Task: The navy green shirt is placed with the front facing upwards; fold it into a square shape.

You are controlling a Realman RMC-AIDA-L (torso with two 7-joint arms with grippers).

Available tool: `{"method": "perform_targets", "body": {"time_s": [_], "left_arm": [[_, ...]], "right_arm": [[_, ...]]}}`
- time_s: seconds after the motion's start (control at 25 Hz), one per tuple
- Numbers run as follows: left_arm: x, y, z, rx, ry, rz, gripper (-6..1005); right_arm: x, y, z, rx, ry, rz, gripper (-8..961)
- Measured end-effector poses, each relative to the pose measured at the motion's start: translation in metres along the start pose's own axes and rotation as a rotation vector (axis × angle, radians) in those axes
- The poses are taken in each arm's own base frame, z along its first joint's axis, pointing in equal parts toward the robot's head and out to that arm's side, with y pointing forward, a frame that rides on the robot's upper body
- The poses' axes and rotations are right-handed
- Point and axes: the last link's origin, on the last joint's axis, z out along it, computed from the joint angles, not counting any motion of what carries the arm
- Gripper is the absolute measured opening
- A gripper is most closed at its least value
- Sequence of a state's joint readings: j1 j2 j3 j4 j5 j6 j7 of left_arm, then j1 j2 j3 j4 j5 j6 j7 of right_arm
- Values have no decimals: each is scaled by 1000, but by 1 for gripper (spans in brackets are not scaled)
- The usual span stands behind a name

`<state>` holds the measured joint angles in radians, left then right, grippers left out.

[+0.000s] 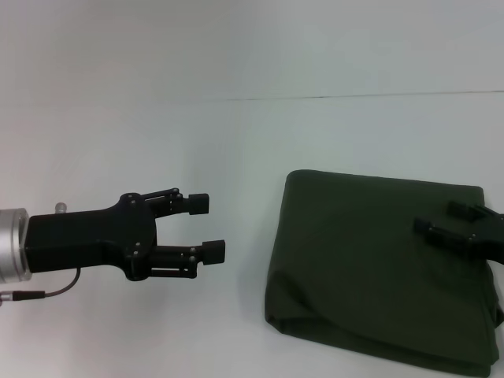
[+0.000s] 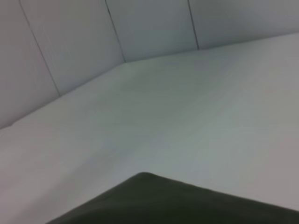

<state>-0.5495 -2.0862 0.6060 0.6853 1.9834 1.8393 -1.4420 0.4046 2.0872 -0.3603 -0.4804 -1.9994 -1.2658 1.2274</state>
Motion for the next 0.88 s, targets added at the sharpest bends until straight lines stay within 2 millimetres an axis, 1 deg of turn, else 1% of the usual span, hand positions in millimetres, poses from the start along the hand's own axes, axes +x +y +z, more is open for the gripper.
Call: {"method": "perform_targets", "body": {"time_s": [0.16,0.28,0.36,0.4,0.44,0.48,0.56,0.72,0.8,0.88], "left_arm": [[-1,0,1,5,1,-4,906],[-3,-4,1,36,-1,-24,907],[-4,-9,1,73,-4,-52,907],[-5,-15,1,112,-10,-86,907],[-6,-18,0,132,-13,-104,906],[-7,-20,0,149,-16,-122,906],[-8,-25,0,183,-23,-167,906],[-8,-30,3,207,-26,-267,905],[-8,-33,8,222,-32,-343,905],[-11,-37,19,242,-56,-438,906]], "right_arm": [[3,-1,4,14,21,0,926],[0,1,7,-1,23,-11,925],[-4,5,6,-44,12,-50,925],[-6,9,3,-72,1,-74,925],[-10,18,-7,-152,-29,-149,925],[-10,18,-7,-152,-29,-149,925],[-14,28,-21,-235,-55,-235,925],[-12,41,-42,-350,-44,-340,926],[-10,44,-51,-377,-27,-358,926],[-8,43,-57,-380,-9,-366,926]]}}
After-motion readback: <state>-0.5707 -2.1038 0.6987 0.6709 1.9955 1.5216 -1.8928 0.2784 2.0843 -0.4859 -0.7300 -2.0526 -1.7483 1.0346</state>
